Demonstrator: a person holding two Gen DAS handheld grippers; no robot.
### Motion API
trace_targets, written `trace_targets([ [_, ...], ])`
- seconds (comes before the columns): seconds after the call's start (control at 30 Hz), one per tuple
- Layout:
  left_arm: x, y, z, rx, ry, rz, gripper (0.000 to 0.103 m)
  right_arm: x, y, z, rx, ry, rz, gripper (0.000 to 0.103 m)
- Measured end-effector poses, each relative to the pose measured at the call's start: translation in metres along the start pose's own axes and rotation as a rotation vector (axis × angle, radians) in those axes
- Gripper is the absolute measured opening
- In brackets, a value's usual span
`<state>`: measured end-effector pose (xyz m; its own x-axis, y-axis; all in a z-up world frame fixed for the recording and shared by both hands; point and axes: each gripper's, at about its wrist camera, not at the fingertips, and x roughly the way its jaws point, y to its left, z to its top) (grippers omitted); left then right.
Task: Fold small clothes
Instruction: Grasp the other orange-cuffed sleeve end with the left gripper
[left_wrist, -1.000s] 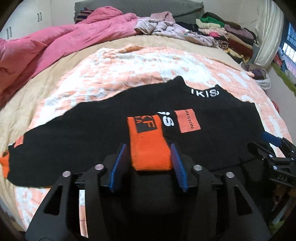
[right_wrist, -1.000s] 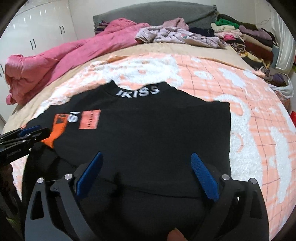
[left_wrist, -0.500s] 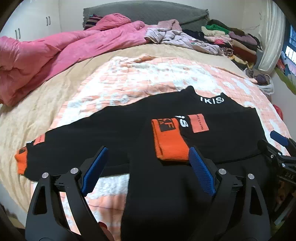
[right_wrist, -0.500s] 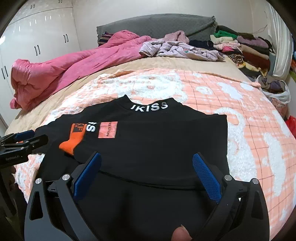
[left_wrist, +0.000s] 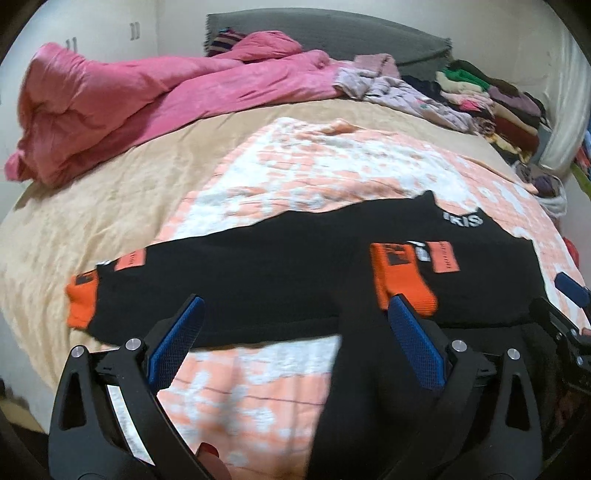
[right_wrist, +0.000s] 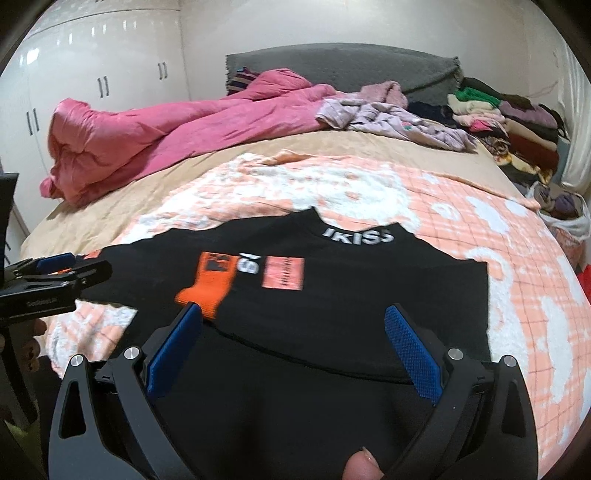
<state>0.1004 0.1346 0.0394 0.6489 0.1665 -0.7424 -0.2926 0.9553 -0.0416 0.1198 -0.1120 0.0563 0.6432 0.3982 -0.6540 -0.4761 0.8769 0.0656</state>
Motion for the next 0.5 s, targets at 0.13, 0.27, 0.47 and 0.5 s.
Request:
trace_targets([
  [0.13, -0.002, 0.030, -0.001, -0.044, -0.006, 0.057, 0.093, 0.005, 0.028, 0.003, -0.038, 0.006, 0.029, 0.098],
  [0.27, -0.004, 0.064, -0.002, -0.105, -0.013, 0.101, 0.093, 0.011, 0.054, 0.004, -0.077, 0.015, 0.044, 0.098],
  [0.47, 0.000, 0.110, -0.007, -0.203, -0.005, 0.144, 0.093, 0.017, 0.089, 0.012, -0.125, 0.014, 0.050, 0.098],
  [0.5, 0.001, 0.117, -0.008, -0.221, -0.002, 0.147, 0.093, 0.018, 0.094, 0.014, -0.131, 0.012, 0.055, 0.098],
])
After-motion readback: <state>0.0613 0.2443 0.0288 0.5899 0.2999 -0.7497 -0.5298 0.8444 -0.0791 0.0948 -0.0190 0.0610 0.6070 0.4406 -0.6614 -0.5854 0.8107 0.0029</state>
